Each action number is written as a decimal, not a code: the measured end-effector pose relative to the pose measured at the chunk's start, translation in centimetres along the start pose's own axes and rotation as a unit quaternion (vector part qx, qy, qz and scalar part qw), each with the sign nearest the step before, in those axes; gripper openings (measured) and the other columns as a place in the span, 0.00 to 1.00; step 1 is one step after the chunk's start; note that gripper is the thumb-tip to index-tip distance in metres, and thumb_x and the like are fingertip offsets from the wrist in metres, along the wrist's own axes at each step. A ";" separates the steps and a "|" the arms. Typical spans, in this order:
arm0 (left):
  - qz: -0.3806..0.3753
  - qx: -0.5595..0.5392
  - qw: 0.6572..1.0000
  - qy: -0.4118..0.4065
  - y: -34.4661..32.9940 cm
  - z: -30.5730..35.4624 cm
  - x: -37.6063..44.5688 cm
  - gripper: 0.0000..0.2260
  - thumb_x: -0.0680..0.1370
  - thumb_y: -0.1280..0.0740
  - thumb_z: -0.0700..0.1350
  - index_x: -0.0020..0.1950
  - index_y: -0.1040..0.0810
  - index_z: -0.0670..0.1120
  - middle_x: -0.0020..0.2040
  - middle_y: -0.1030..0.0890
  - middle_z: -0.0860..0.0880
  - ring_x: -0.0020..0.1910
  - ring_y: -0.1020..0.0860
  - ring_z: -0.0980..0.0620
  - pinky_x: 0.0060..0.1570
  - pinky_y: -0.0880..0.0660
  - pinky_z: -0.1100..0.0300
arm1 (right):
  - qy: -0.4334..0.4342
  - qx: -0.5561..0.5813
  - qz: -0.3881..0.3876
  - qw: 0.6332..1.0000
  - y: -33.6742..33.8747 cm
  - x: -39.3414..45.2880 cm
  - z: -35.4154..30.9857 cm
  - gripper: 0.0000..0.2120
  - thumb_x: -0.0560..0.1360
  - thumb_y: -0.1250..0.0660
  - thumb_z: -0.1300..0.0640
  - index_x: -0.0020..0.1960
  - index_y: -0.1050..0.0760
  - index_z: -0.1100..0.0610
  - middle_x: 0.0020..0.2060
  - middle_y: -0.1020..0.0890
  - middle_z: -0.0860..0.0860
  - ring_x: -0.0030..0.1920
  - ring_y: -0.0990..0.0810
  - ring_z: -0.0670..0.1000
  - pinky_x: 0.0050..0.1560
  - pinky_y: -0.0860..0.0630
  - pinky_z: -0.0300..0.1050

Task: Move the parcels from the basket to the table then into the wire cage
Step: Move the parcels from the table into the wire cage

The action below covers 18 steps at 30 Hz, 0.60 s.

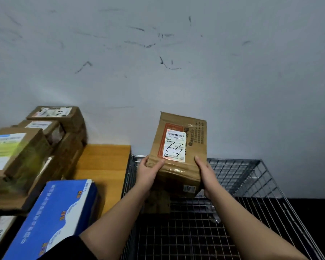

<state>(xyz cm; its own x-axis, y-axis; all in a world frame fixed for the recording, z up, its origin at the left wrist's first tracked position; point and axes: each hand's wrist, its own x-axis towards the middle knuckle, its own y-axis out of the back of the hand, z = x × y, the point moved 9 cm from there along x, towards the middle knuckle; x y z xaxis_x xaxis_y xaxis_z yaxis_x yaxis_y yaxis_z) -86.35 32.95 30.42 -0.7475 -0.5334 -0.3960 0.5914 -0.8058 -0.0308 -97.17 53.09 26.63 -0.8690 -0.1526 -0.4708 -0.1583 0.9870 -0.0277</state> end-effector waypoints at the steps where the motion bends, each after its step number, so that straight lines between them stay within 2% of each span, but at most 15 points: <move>1: -0.009 0.007 1.000 0.000 -1.1 -0.1 0.0 0.33 0.68 0.25 0.51 0.69 0.33 0.45 0.57 0.23 0.48 0.57 0.23 0.44 0.59 0.25 0.43 | -0.002 0.014 -0.009 1.000 0.6 -1.2 -0.8 0.32 0.69 0.30 0.36 0.67 0.31 0.52 0.60 0.21 0.57 0.54 0.18 0.57 0.50 0.19 0.55; 2: -0.017 0.012 1.000 -0.001 -2.1 -0.3 0.0 0.32 0.70 0.26 0.50 0.69 0.33 0.45 0.55 0.24 0.48 0.57 0.23 0.44 0.59 0.25 0.43 | -0.003 0.030 -0.019 0.999 1.3 -1.6 -1.2 0.26 0.75 0.32 0.42 0.67 0.31 0.53 0.56 0.19 0.56 0.50 0.17 0.56 0.45 0.19 0.50; 3: -0.025 0.020 0.999 -0.001 -3.4 -0.5 -0.1 0.31 0.70 0.26 0.50 0.69 0.34 0.45 0.54 0.24 0.49 0.56 0.23 0.45 0.59 0.25 0.43 | -0.006 0.038 -0.024 0.999 2.4 -1.4 -1.1 0.23 0.77 0.34 0.46 0.67 0.32 0.54 0.54 0.17 0.56 0.49 0.16 0.56 0.41 0.20 0.48; 5: -0.036 0.015 0.999 0.008 -5.5 -1.4 -0.1 0.32 0.68 0.26 0.52 0.67 0.34 0.45 0.56 0.24 0.47 0.54 0.22 0.46 0.57 0.23 0.43 | -0.003 0.040 -0.019 0.999 4.5 -0.9 -0.9 0.24 0.77 0.34 0.47 0.69 0.33 0.54 0.53 0.17 0.56 0.49 0.16 0.57 0.42 0.19 0.49; 7: -0.041 0.001 0.999 0.023 -7.4 -2.6 -0.1 0.30 0.70 0.27 0.52 0.67 0.34 0.45 0.59 0.24 0.44 0.52 0.22 0.46 0.52 0.21 0.45 | -0.005 0.043 -0.008 0.999 6.4 -0.3 -0.3 0.26 0.76 0.33 0.46 0.70 0.34 0.53 0.54 0.17 0.56 0.51 0.17 0.58 0.48 0.19 0.54; 10: -0.041 -0.009 0.999 0.032 -10.4 -4.0 -0.1 0.25 0.76 0.31 0.51 0.70 0.32 0.46 0.60 0.23 0.44 0.49 0.23 0.51 0.40 0.24 0.57 | -0.022 0.040 0.000 0.999 9.4 0.9 0.8 0.28 0.75 0.33 0.43 0.71 0.34 0.52 0.58 0.20 0.55 0.56 0.19 0.58 0.61 0.24 0.60; 11: -0.038 -0.010 0.998 0.039 -11.3 -4.5 -0.1 0.24 0.76 0.32 0.50 0.70 0.32 0.46 0.60 0.23 0.45 0.48 0.24 0.52 0.40 0.26 0.59 | -0.028 0.037 0.002 0.999 10.5 1.3 1.3 0.29 0.75 0.33 0.43 0.72 0.35 0.52 0.59 0.21 0.54 0.57 0.21 0.57 0.63 0.26 0.60; 13: -0.039 -0.015 0.997 0.068 -12.9 -5.9 -0.3 0.23 0.77 0.32 0.50 0.70 0.31 0.48 0.60 0.25 0.46 0.50 0.27 0.51 0.46 0.31 0.59 | -0.038 0.036 0.013 0.999 12.3 2.1 2.4 0.29 0.77 0.35 0.44 0.73 0.37 0.53 0.61 0.23 0.54 0.57 0.23 0.56 0.64 0.28 0.58; 15: -0.036 -0.022 0.994 0.100 -15.0 -7.9 -0.6 0.23 0.77 0.32 0.50 0.70 0.32 0.49 0.60 0.26 0.46 0.51 0.30 0.50 0.48 0.32 0.56 | -0.047 0.044 0.016 0.998 14.2 3.0 3.4 0.28 0.78 0.36 0.46 0.74 0.39 0.52 0.59 0.24 0.53 0.53 0.23 0.54 0.57 0.26 0.53; 17: -0.020 -0.026 0.993 0.111 -16.7 -9.7 -0.8 0.25 0.76 0.31 0.50 0.71 0.35 0.50 0.60 0.26 0.47 0.50 0.30 0.50 0.45 0.29 0.56 | -0.059 0.051 0.014 0.997 15.6 3.8 4.3 0.27 0.79 0.36 0.47 0.75 0.41 0.51 0.54 0.23 0.52 0.47 0.22 0.52 0.44 0.25 0.48; 18: -0.004 -0.028 0.993 0.117 -17.1 -10.7 -0.7 0.28 0.75 0.30 0.51 0.72 0.37 0.50 0.60 0.27 0.47 0.49 0.28 0.50 0.47 0.26 0.54 | -0.068 0.055 0.014 0.996 16.2 4.2 5.0 0.27 0.79 0.37 0.48 0.75 0.41 0.51 0.53 0.23 0.52 0.46 0.22 0.52 0.40 0.26 0.46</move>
<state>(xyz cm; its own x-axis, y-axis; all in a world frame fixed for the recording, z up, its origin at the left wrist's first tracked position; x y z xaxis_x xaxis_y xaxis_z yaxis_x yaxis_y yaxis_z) -92.70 49.91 21.37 -0.6661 -0.4473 -0.5969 0.6062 -0.7909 -0.0839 -101.09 68.71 19.78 -0.7994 -0.1238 -0.5879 -0.0754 0.9915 -0.1062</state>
